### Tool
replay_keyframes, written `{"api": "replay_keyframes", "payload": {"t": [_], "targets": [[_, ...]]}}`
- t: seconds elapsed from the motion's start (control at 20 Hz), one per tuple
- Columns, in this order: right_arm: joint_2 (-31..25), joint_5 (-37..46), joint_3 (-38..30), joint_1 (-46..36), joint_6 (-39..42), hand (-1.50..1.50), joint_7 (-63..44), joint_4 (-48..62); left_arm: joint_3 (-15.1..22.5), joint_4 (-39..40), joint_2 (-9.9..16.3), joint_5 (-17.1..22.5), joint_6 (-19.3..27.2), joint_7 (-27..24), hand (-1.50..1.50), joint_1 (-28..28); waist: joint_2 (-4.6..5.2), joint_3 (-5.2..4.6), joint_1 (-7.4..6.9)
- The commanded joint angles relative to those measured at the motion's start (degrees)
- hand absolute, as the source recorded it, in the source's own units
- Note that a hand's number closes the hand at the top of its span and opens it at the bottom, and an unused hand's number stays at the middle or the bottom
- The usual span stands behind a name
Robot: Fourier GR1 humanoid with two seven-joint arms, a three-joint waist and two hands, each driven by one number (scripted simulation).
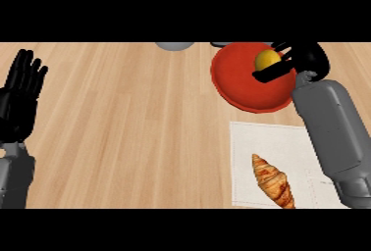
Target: Pick the lemon from the placemat and place it in the bowl
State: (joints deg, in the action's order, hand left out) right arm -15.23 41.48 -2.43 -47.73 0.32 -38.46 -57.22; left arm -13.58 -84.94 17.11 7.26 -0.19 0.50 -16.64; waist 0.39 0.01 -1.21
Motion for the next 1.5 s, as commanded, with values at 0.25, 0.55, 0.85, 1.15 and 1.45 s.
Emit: {"api": "replay_keyframes", "payload": {"t": [0.25,0.55,0.85,1.15,1.45], "targets": [[3.7,-7.5,-10.6,-1.9,-16.1,-1.50,17.1,12.1,-0.4,1.8,0.0,-0.5,0.1,-1.4,0.00,-0.4,0.32,0.07,-0.31],[3.6,-7.7,-14.7,-0.5,-30.7,-1.50,25.0,11.3,1.0,-2.9,-1.4,-0.7,1.1,0.8,0.00,1.8,-0.09,0.07,-0.23],[-1.3,-12.8,-19.7,4.8,-30.9,-1.50,25.8,4.6,-0.2,-0.8,-0.6,-1.0,1.8,1.0,0.00,0.0,-0.52,0.01,1.62],[-4.1,-23.3,-25.1,16.8,-23.9,-1.50,30.1,-6.8,-2.0,-3.2,1.2,0.8,-0.1,1.6,0.00,2.5,-0.74,0.00,1.96],[-9.9,-32.5,-31.3,27.9,-13.6,-1.50,33.6,-13.9,-3.3,-1.8,1.7,2.0,-3.3,-2.4,0.00,6.3,-0.73,-0.04,2.12]]}}
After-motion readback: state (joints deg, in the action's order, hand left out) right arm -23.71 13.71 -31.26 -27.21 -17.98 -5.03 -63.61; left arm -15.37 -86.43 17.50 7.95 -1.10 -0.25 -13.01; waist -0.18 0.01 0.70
